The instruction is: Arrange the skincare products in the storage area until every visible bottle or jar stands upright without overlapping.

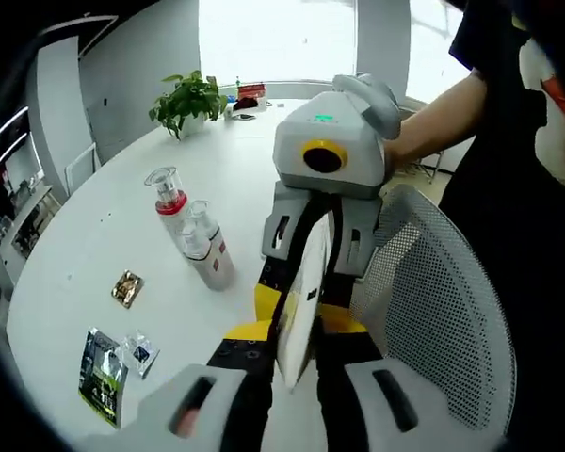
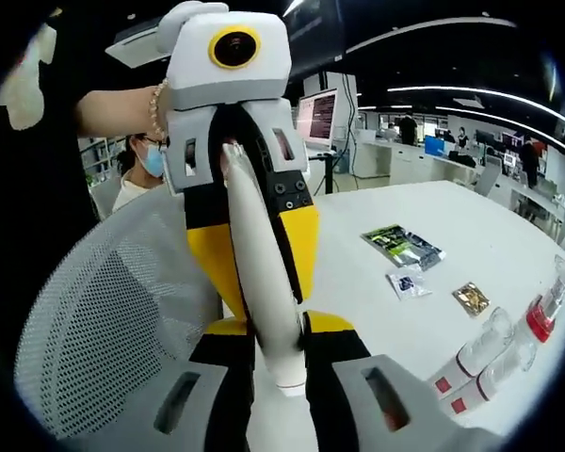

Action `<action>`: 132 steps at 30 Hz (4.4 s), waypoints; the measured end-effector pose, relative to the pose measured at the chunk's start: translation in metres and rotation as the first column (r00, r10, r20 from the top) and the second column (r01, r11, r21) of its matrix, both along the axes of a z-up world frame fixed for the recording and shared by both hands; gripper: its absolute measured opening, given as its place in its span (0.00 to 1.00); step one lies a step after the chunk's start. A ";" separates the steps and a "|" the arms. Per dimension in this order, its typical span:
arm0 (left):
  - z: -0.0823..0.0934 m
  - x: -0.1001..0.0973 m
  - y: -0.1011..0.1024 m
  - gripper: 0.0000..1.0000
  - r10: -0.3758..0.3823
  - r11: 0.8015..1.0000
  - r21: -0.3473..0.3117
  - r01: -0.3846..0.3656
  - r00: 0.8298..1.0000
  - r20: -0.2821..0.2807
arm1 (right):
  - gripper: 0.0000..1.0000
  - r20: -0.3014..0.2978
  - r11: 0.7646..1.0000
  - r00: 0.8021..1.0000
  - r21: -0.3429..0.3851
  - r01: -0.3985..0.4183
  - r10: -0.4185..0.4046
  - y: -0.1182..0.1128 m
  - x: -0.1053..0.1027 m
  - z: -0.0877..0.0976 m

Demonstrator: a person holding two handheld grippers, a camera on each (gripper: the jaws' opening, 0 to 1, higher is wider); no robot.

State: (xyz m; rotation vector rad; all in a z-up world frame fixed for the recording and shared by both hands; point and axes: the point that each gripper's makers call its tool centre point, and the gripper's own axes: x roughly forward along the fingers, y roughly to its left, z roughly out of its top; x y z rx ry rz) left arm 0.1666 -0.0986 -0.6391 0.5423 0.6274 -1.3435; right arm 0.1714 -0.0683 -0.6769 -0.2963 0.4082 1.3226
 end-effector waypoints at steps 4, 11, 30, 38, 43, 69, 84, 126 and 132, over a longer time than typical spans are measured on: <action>-0.006 0.000 -0.001 0.17 0.004 1.000 0.012 -0.004 1.000 -0.002 | 0.19 -0.006 1.000 1.000 -0.007 0.004 -0.004 -0.001 0.000 -0.004; -0.013 0.003 0.000 0.16 0.003 1.000 0.023 -0.003 1.000 0.000 | 0.20 -0.008 1.000 1.000 -0.013 0.011 -0.011 -0.001 0.001 -0.011; -0.011 0.017 -0.005 0.15 -0.019 1.000 0.026 0.018 0.998 0.054 | 0.35 -0.078 0.988 0.985 0.022 0.156 -0.154 -0.024 0.002 -0.012; -0.011 0.036 -0.004 0.15 -0.006 1.000 0.004 0.005 0.997 0.071 | 0.43 -0.078 0.975 0.973 0.014 0.221 -0.219 -0.038 -0.001 -0.009; -0.013 0.053 0.001 0.15 0.003 1.000 -0.003 -0.003 0.997 0.074 | 0.49 -0.071 0.959 0.957 0.034 0.283 -0.280 -0.046 0.003 0.002; -0.015 0.130 -0.018 0.15 0.040 0.999 -0.037 -0.037 0.994 0.099 | 0.74 -0.074 0.833 0.831 0.012 0.554 -0.551 -0.090 0.010 -0.014; -0.012 0.161 -0.041 0.15 0.032 0.999 -0.045 -0.028 0.996 0.087 | 0.84 -0.116 0.815 0.811 0.020 0.580 -0.574 -0.094 0.010 -0.023; -0.013 0.173 -0.076 0.16 -0.016 0.997 -0.069 0.020 0.998 0.063 | 0.86 -0.132 0.807 0.801 0.016 0.590 -0.583 -0.094 0.011 -0.027; -0.022 0.174 -0.074 0.20 0.027 0.998 -0.051 -0.024 0.998 0.054 | 0.86 -0.133 0.808 0.802 0.011 0.589 -0.583 -0.095 0.011 -0.029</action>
